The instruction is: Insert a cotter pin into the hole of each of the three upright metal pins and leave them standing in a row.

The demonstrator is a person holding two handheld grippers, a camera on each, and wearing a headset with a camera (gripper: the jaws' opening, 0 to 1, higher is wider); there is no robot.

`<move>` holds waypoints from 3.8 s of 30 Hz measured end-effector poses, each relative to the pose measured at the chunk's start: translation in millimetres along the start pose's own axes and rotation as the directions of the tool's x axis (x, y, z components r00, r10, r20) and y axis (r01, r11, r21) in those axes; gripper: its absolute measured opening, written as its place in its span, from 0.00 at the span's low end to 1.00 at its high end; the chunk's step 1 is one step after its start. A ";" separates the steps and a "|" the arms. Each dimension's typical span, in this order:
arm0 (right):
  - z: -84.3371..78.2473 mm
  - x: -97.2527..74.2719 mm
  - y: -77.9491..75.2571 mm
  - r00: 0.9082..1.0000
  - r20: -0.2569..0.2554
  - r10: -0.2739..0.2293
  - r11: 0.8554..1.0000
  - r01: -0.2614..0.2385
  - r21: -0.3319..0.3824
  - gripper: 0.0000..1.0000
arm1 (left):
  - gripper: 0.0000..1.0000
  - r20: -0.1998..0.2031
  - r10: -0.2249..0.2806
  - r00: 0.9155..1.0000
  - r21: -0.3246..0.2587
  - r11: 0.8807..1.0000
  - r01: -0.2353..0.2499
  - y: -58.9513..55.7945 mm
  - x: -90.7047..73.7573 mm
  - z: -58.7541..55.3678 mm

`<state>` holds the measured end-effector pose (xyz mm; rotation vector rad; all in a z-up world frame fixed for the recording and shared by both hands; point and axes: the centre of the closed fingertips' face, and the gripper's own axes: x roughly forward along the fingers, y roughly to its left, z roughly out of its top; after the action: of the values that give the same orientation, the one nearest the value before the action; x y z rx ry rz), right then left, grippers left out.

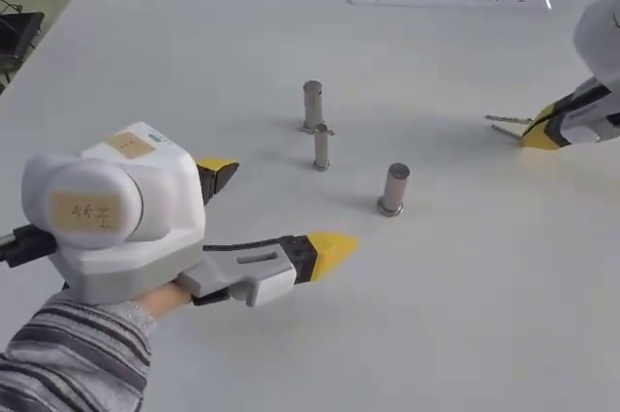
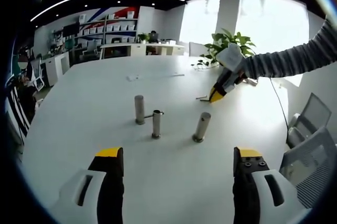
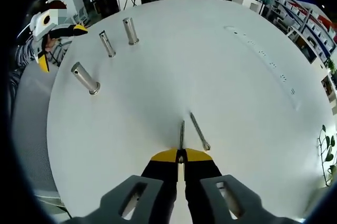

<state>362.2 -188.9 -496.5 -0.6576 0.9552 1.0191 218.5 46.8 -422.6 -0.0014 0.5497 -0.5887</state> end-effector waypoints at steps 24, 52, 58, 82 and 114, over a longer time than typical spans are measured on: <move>59.7 -32.6 62.5 0.979 0.201 -0.028 0.922 0.103 -0.372 0.00 | 0.60 -0.006 -0.066 0.998 0.032 0.997 0.066 -15.3 -0.7 18.0; 113.1 -58.1 159.5 0.941 0.322 0.105 0.806 0.109 -0.581 0.00 | 0.27 0.020 -0.216 0.976 -0.116 0.969 0.217 -57.8 16.6 46.9; 120.3 -61.7 173.7 0.933 0.337 0.130 0.792 0.107 -0.602 0.00 | 0.20 0.058 -0.245 0.968 -0.197 0.947 0.252 -64.9 15.9 51.6; 131.4 -69.5 194.5 0.918 0.364 0.160 0.771 0.113 -0.626 0.00 | 0.00 0.154 -0.252 0.955 -0.349 0.891 0.291 -68.9 14.6 58.3; 106.6 -70.5 208.8 0.817 0.441 0.372 0.928 -0.311 -0.205 0.09 | 0.00 -0.018 -0.376 0.926 0.191 0.908 0.373 -88.6 3.4 25.1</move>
<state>193.3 -46.3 -391.5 -0.3079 0.5843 1.4911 186.6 -32.9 -389.1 0.0704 0.4744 -1.0162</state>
